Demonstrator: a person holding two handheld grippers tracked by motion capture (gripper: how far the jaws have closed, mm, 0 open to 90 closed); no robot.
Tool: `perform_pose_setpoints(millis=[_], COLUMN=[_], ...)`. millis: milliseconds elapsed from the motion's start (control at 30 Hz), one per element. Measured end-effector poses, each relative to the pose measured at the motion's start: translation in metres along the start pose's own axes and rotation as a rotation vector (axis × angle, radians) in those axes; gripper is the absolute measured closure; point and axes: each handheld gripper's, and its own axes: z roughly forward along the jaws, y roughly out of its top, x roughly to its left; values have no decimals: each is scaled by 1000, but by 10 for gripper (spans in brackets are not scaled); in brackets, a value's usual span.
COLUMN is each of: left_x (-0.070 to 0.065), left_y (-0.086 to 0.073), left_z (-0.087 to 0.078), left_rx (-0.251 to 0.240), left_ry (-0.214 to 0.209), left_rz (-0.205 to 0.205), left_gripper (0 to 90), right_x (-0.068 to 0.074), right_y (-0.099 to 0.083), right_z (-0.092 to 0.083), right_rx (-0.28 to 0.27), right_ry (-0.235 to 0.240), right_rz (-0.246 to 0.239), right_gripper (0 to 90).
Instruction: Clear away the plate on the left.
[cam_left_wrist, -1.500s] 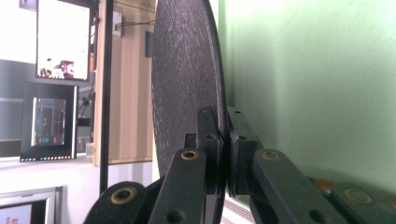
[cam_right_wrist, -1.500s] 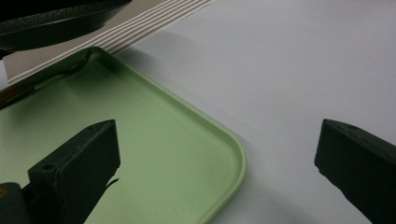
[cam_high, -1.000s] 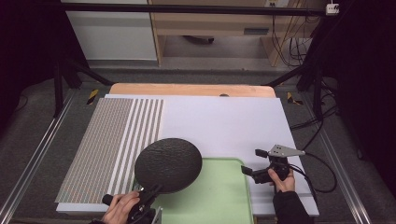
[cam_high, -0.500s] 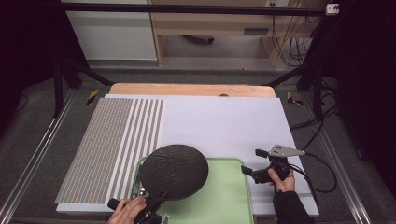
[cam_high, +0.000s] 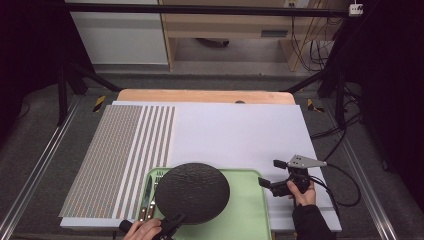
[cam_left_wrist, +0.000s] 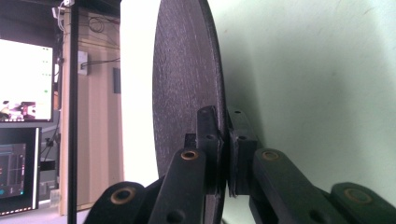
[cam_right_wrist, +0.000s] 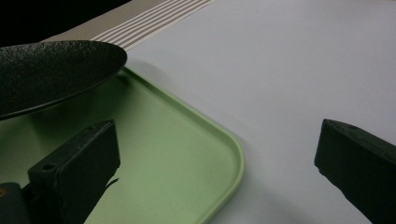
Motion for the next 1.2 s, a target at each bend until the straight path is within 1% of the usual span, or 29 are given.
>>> perform_pose_setpoints(millis=[267,300,333,367,533,600,867,933,1000,1200], left_x=[-6,-6,-7,-7,-8,-8,-7,-7,-7,-7], left_y=[6,7,8,8,10,11,14,14,14,14], left_z=[1,2,2,3,5,7,15,16,16,17], left_rx=[-11,-7,-9,-4,-8,-14,-11,-15,-7,-6], left_ry=[-38,-42,-48,-51,-66,-69,-77,-81,-80,-79], left_rz=[-8,-4,-11,-5,-5,-7,7,1,14,7], left_gripper=[854,855,854,854,854,854,854,854,854,854], right_x=[0,0,0,0,0,0,0,0,0,0], right_y=[0,0,0,0,0,0,0,0,0,0], right_z=[0,0,0,0,0,0,0,0,0,0], right_rx=[0,0,1,0,-1,0,-1,-1,-2,-1], right_ry=[1,0,0,1,2,0,2,1,1,2], right_rz=[-2,0,-1,-2,-2,0,-3,-1,-1,-2], right_gripper=[7,7,7,7,7,7,7,7,7,7])
